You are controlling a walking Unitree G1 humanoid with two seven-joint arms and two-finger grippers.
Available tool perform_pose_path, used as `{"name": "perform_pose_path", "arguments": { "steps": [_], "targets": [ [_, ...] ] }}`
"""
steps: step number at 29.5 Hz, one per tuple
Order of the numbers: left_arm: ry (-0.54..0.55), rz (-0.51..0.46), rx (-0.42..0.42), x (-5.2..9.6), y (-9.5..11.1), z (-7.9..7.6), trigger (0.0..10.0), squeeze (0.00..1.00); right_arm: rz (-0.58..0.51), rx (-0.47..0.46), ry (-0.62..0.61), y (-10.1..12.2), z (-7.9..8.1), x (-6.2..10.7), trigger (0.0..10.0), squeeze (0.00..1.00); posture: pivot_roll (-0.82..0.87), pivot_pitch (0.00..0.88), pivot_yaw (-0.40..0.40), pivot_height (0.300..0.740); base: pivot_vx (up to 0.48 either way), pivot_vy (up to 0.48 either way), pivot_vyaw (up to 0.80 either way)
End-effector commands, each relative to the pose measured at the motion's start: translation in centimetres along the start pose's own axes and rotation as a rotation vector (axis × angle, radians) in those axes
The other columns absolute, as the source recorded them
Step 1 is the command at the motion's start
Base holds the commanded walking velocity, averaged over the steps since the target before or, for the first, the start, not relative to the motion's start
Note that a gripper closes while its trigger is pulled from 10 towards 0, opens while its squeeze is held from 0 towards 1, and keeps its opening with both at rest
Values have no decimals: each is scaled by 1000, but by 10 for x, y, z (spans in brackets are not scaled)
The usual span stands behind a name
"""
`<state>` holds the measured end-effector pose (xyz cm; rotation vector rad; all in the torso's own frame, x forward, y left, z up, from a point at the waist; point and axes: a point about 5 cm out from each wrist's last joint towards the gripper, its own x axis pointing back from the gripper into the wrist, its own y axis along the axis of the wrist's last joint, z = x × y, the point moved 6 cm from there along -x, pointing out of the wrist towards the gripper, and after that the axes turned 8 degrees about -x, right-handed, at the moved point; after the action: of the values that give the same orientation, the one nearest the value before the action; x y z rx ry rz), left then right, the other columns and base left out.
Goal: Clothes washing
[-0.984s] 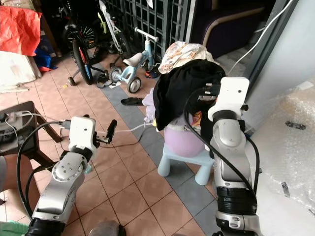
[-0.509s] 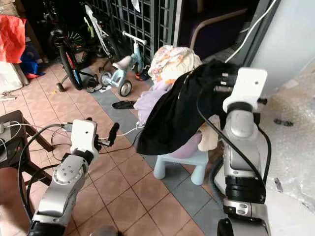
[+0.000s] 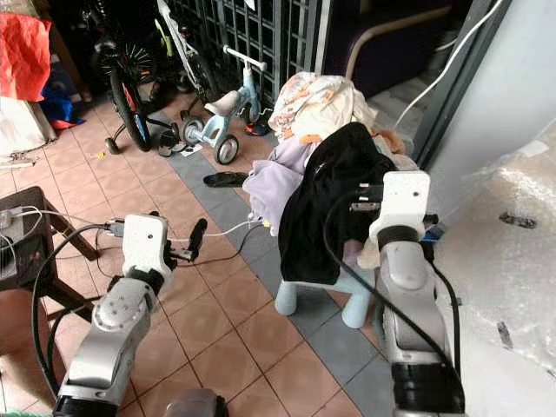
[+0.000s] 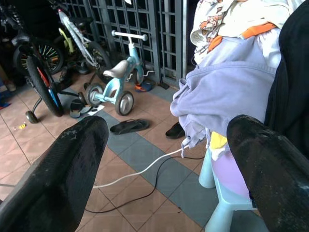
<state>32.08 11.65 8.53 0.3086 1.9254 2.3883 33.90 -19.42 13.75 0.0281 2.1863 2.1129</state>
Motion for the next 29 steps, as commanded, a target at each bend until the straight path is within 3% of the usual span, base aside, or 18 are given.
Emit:
{"name": "perform_pose_path", "arguments": {
  "steps": [1,7,15,29],
  "targets": [
    [7,-14,7,0,6,1,10000,0,-11,12,12,4,2,3,10000,0,-8,0,15,740,0,0,-800],
    [7,-45,2,1,13,6,10000,0,61,25,0,-20,-5,15,10000,0,-9,0,11,740,0,0,-800],
    [-19,-43,33,4,12,3,10000,0,51,27,-17,-15,-9,6,10000,0,-18,0,16,740,66,0,-800],
    [-40,-23,54,4,8,-4,10000,0,33,30,-34,-10,-13,-1,10000,0,-25,0,18,740,253,-238,-800]
  ]
}}
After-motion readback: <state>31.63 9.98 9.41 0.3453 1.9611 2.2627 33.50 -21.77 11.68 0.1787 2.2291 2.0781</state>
